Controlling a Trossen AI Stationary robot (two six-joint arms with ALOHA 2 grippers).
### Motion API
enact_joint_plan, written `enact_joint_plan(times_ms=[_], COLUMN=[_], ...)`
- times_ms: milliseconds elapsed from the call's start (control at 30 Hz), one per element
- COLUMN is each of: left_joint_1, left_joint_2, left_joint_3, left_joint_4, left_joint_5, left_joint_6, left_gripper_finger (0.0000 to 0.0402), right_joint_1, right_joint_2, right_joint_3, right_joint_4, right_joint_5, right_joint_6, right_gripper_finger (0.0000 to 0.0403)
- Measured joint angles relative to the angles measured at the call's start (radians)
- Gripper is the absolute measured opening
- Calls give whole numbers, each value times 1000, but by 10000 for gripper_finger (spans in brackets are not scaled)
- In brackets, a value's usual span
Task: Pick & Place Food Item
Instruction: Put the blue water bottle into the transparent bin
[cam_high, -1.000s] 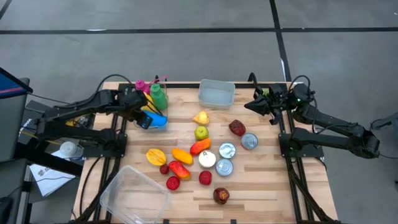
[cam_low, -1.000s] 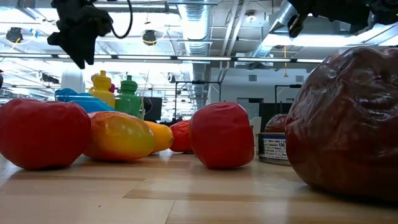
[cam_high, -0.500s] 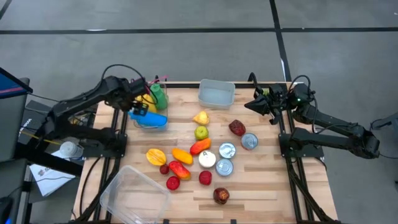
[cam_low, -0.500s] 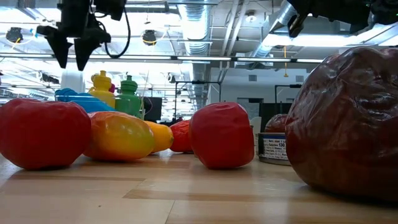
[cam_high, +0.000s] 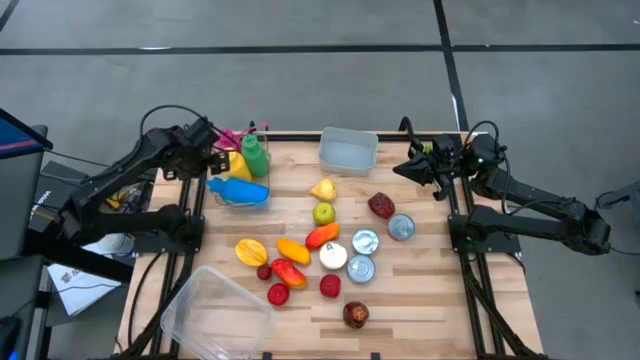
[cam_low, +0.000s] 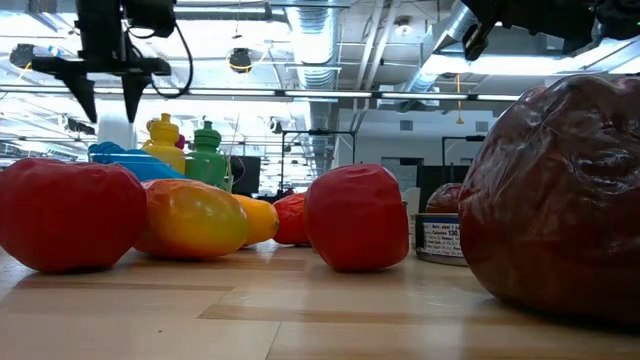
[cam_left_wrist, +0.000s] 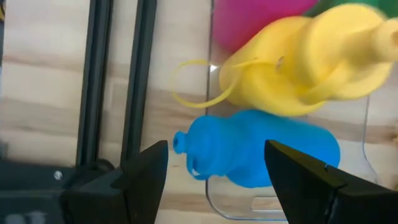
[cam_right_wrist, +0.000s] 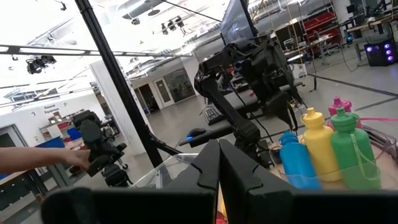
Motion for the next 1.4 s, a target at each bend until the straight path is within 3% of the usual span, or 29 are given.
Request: enact_joint_plan(times_ms=[400,800,1167,1400], left_joint_1=[0,0,0,0], left_joint_2=[-56,-74,-95,-159], left_joint_3=[-189,-213,-267,-270], left_joint_4=[145,186,263,270], left_joint_5=[62,13,54,150], left_joint_6=[-61,-60,-49,-39], left_gripper_finger=[253,253,240,198], right_joint_1=[0,0,0,1], right_joint_2=[0,0,0,0], right_joint_3=[0,0,0,0], right_joint_4=[-3,-3,-3,-3], right_joint_5=[0,0,0,0], right_joint_6=[-22,-22,-14,-14], right_gripper_finger=[1,1,1,1])
